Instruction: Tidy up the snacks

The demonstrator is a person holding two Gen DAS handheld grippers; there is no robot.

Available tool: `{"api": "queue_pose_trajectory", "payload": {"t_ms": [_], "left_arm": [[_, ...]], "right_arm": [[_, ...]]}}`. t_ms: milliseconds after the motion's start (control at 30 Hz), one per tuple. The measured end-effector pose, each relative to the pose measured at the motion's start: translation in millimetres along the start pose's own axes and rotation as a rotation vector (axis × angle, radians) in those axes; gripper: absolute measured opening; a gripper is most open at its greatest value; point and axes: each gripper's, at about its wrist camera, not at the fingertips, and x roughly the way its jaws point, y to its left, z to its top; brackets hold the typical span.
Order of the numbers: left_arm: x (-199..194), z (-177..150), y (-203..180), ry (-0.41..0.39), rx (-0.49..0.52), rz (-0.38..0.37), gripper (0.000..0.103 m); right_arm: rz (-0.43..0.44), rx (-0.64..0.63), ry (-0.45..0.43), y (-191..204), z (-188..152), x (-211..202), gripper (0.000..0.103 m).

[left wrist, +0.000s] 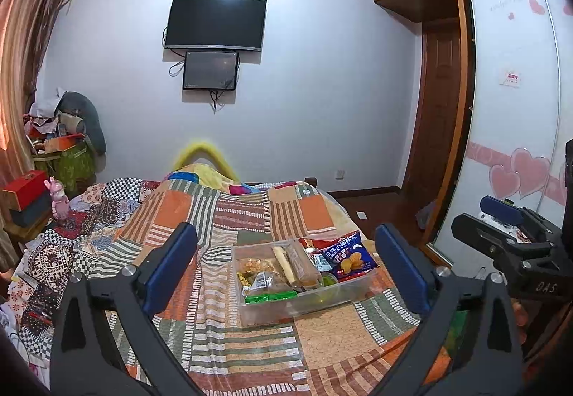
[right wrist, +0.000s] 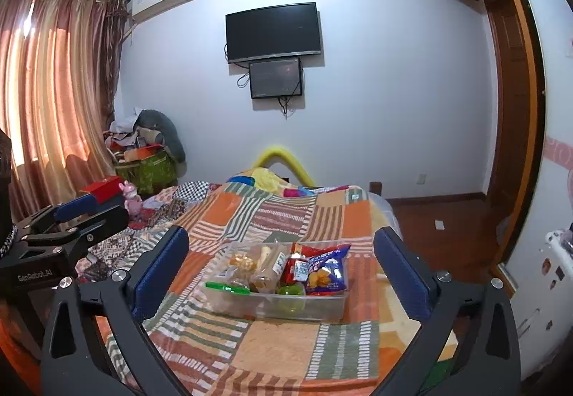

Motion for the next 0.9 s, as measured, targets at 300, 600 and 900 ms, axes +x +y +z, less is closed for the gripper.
{"api": "queue_pose_trajectory", "payload": {"t_ms": [300,600,900], "left_arm": [[-5,-4,-2,-0.002,0.017,0.002,0.102],[-4,-7,-4,0.002,0.025,0.001,0.103],[-6,-8,-6,0.000,0.034,-0.006,0.103]], "right_arm": [[-0.008,-0.004,-0.011,1,-5,-7,0.103],[-0.006,-0.002,-0.018,0,-7,-11,0.103],[-0.008,-0.009,-0.016,3,-6,-12,0.103]]}}
